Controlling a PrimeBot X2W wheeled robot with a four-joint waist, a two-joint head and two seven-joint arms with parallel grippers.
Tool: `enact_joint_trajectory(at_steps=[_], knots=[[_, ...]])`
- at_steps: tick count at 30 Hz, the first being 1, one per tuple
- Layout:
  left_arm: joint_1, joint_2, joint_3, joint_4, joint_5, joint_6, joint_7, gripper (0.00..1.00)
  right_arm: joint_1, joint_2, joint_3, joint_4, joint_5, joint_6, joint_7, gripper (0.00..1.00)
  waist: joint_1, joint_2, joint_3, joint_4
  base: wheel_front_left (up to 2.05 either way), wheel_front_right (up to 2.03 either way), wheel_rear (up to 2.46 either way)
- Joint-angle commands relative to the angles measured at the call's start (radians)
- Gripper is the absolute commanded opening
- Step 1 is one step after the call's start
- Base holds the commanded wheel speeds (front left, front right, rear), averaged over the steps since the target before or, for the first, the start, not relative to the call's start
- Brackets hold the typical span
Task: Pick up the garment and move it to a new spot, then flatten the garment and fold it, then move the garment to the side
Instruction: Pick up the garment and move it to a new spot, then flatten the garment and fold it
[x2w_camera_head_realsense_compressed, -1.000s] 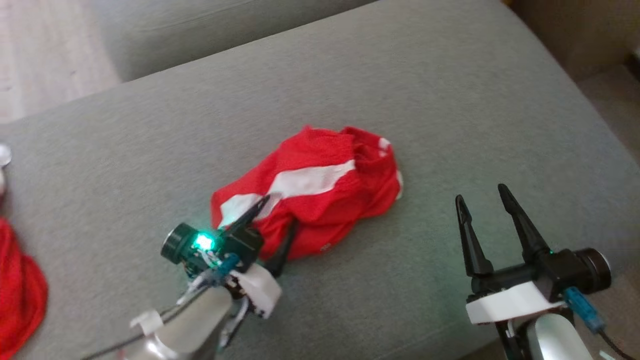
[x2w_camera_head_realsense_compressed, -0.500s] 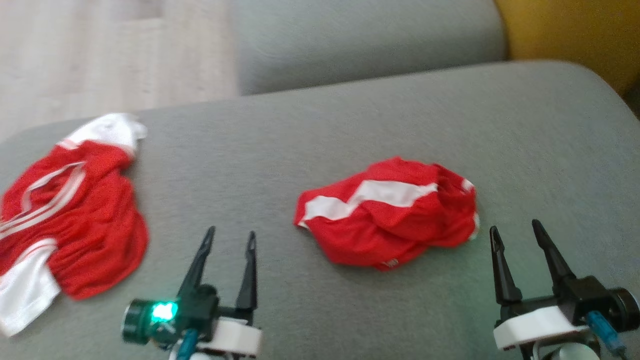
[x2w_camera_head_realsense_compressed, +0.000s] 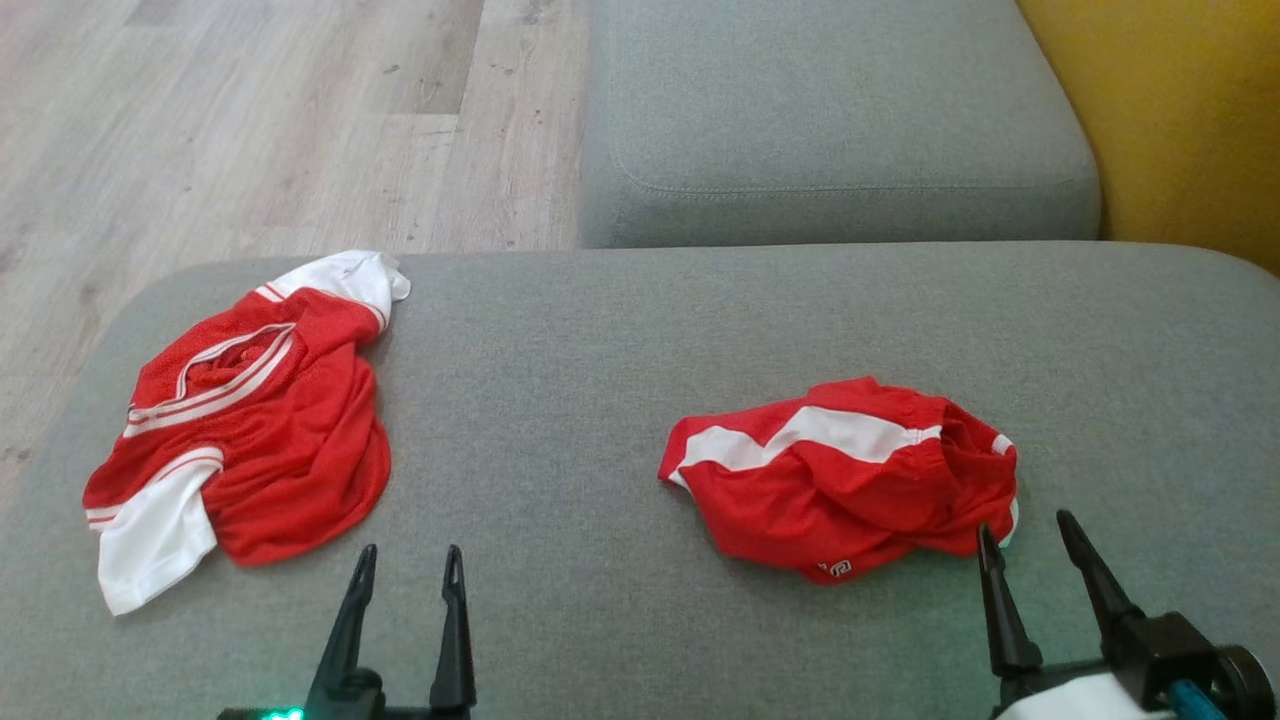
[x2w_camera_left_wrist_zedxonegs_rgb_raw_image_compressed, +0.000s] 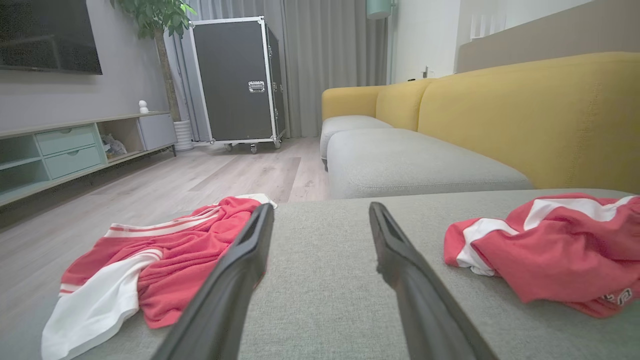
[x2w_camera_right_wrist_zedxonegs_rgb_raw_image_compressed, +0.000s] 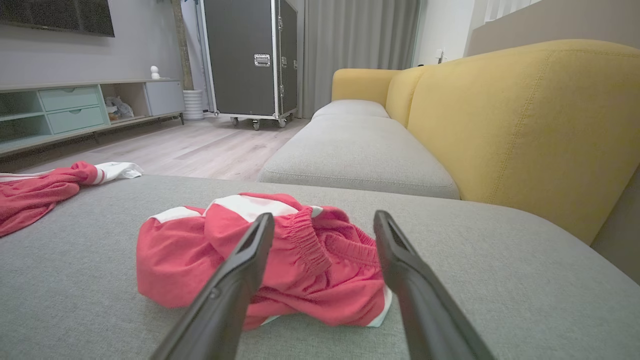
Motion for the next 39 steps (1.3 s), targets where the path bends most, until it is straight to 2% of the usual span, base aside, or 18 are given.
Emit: enact_joint_trajectory(at_steps=[1,12,20,27,33,39], knots=[[-0.038,-0.01,0.043,-0.031,0.013,-0.009,-0.009,1.0,-0.025,-0.006,0.024,-0.028,0.002,0.007,-0.004,1.0,0.0001,-0.0001,0.0,0.0,0.0,0.0,0.0],[-0.027,-0.047,0.089,0.0,0.078,-0.07,-0.009,1.0,-0.02,-0.006,0.033,-0.019,0.004,0.007,-0.004,1.0,0.0001,-0.0001,-0.006,-0.001,0.0,0.0,0.0],[-0.023,-0.064,0.11,-0.007,0.1,-0.097,-0.009,1.0,-0.017,-0.006,0.04,-0.015,0.006,0.007,-0.004,1.0,0.0001,-0.0001,-0.015,-0.006,0.0,0.0,0.0],[-0.031,-0.072,0.105,0.004,0.124,-0.113,-0.009,1.0,-0.026,-0.006,0.053,-0.016,0.002,0.007,-0.004,1.0,0.0001,-0.0001,0.004,-0.038,0.0,0.0,0.0],[-0.102,-0.083,0.046,0.045,0.155,-0.155,-0.01,1.0,-0.043,-0.006,0.082,-0.018,-0.019,0.007,-0.004,1.0,0.0001,-0.0001,0.051,-0.106,0.0,0.0,0.0],[-0.256,-0.092,-0.07,0.155,0.202,-0.236,-0.01,1.0,-0.07,-0.006,0.11,-0.024,-0.035,0.007,-0.004,1.0,0.0001,-0.0001,0.115,-0.219,0.0,0.0,0.0]])
